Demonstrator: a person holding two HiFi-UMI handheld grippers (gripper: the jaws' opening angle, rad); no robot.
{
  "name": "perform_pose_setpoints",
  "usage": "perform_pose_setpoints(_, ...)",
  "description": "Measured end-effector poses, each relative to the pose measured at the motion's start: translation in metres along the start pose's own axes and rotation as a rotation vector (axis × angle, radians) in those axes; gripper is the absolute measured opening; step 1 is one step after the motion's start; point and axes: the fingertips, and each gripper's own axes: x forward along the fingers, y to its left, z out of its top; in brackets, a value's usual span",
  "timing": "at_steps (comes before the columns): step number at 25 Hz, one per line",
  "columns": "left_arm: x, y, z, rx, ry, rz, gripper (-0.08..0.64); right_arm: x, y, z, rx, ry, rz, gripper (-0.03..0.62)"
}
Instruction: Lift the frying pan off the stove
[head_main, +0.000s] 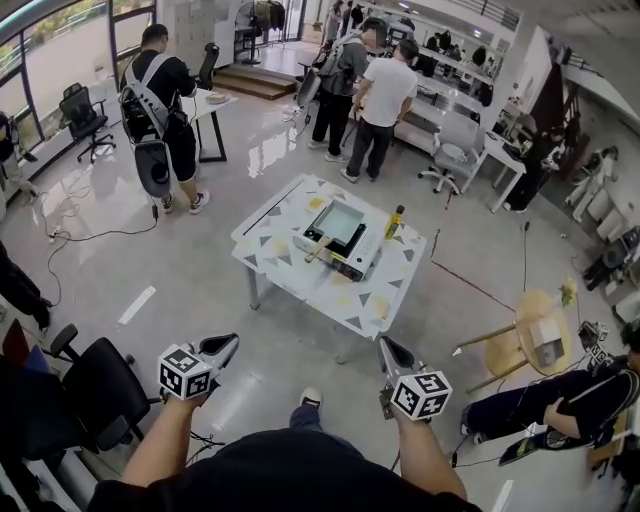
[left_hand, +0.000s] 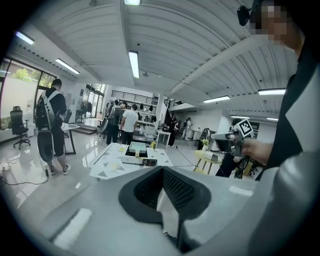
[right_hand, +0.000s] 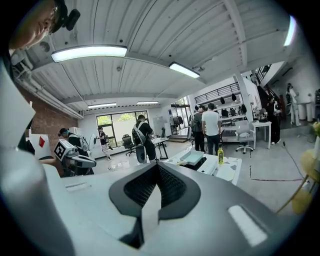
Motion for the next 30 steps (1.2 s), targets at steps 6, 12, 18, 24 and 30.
perform_pose_setpoints(6,0.032,0.039,0.017,0.002,0.019,0.038,0.002,0.058,-0.034,0.019,0.01,0.004,0.028,0.029)
perform_pose_setpoints(12,0.086,0.07,0.048,-0.003,0.011,0.04,0.002,0.119,-0.067,0.042,0.007,0.025,0.067,0.029)
perform_pose_setpoints(18,0.137,0.089,0.063,-0.017,0.021,0.035,0.002,0.168,-0.111,0.065,0.004,0.034,0.081,0.029)
perform_pose_setpoints(24,0.172,0.118,0.077,-0.047,0.035,0.09,0.006,0.212,-0.137,0.074,-0.011,0.07,0.121,0.029)
perform_pose_setpoints(30,0.212,0.123,0.095,-0.059,0.037,0.075,0.008,0.243,-0.151,0.082,-0.018,0.084,0.168,0.029)
